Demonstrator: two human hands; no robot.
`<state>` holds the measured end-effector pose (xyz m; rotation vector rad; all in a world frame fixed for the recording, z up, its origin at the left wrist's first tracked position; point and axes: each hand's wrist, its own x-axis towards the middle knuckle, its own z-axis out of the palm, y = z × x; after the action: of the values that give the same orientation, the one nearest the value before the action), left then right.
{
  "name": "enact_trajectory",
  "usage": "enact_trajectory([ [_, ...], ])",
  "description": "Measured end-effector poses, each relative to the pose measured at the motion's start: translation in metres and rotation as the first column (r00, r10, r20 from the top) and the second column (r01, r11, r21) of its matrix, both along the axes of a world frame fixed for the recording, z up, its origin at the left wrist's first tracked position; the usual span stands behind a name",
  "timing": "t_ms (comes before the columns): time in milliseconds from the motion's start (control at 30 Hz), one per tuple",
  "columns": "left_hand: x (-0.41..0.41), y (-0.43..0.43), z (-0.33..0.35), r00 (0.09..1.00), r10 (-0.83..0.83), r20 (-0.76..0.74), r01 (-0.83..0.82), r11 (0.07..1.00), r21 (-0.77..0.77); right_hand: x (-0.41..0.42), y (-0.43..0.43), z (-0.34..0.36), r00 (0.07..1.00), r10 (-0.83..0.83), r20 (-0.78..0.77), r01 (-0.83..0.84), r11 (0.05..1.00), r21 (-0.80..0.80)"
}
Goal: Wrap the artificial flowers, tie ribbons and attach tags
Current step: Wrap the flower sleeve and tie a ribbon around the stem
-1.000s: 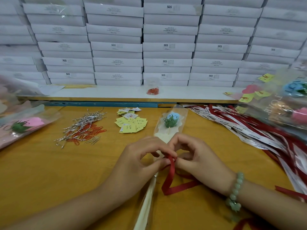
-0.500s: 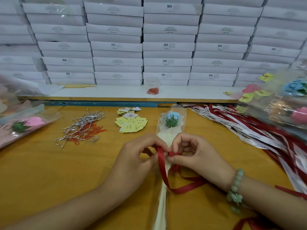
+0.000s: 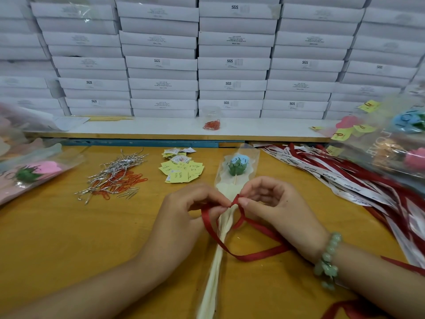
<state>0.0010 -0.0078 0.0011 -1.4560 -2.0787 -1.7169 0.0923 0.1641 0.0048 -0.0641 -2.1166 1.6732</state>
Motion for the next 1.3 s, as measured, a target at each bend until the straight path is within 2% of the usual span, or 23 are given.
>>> enact_trajectory([
  [167,-0.002,-0.003,0.002,0.997,-0.043,0.068,0.041,0.999,0.021,0.002,0.0,0.0,1.0,0.014,-0.017,-0.016,0.994,-0.111],
  [300,-0.011,-0.007,0.009,0.987,-0.102,0.125,0.105,0.994,-0.018,0.003,-0.001,0.002,0.999,0.013,-0.041,-0.016,0.998,-0.054],
  [400,-0.018,-0.009,0.015,0.977,-0.171,0.125,0.181,0.981,-0.071,0.004,0.002,0.004,0.999,0.012,-0.052,-0.007,0.995,0.103],
  [467,-0.023,-0.011,0.018,0.976,-0.174,0.127,0.187,0.977,-0.098,0.004,0.005,0.005,0.997,0.012,-0.07,0.004,0.975,0.223],
  [567,-0.031,-0.014,0.022,0.984,-0.167,0.069,0.178,0.963,-0.203,0.003,0.01,0.006,0.993,0.013,-0.113,0.025,0.946,0.322],
  [667,-0.035,-0.018,0.022,0.968,-0.229,0.107,0.25,0.925,-0.286,0.003,0.015,0.008,0.984,-0.036,-0.173,0.121,0.851,0.511],
  [700,-0.035,-0.018,0.022,0.962,-0.242,0.13,0.271,0.914,-0.303,0.003,0.017,0.009,0.984,-0.035,-0.176,0.124,0.845,0.521],
  [833,-0.038,-0.019,0.018,0.954,-0.249,0.167,0.293,0.887,-0.356,-0.001,0.02,0.008,0.992,0.027,-0.125,0.009,0.96,0.279],
  [933,-0.04,-0.019,0.017,0.945,-0.26,0.2,0.319,0.871,-0.373,-0.004,0.022,0.006,0.996,0.075,-0.037,-0.074,0.997,0.027],
  [1000,-0.041,-0.02,0.016,0.934,-0.269,0.234,0.342,0.864,-0.37,-0.005,0.024,0.005,0.992,0.124,0.006,-0.122,0.985,-0.121],
  [1133,-0.043,-0.02,0.013,0.916,-0.29,0.277,0.382,0.842,-0.382,-0.004,0.03,0.005,0.972,0.217,0.092,-0.189,0.951,-0.244],
  [1233,-0.046,-0.02,0.012,0.904,-0.298,0.308,0.405,0.829,-0.387,-0.005,0.032,0.005,0.943,0.309,0.123,-0.242,0.891,-0.383],
  [1300,-0.049,-0.02,0.012,0.903,-0.284,0.323,0.401,0.83,-0.389,-0.005,0.035,0.007,0.945,0.303,0.126,-0.222,0.874,-0.433],
])
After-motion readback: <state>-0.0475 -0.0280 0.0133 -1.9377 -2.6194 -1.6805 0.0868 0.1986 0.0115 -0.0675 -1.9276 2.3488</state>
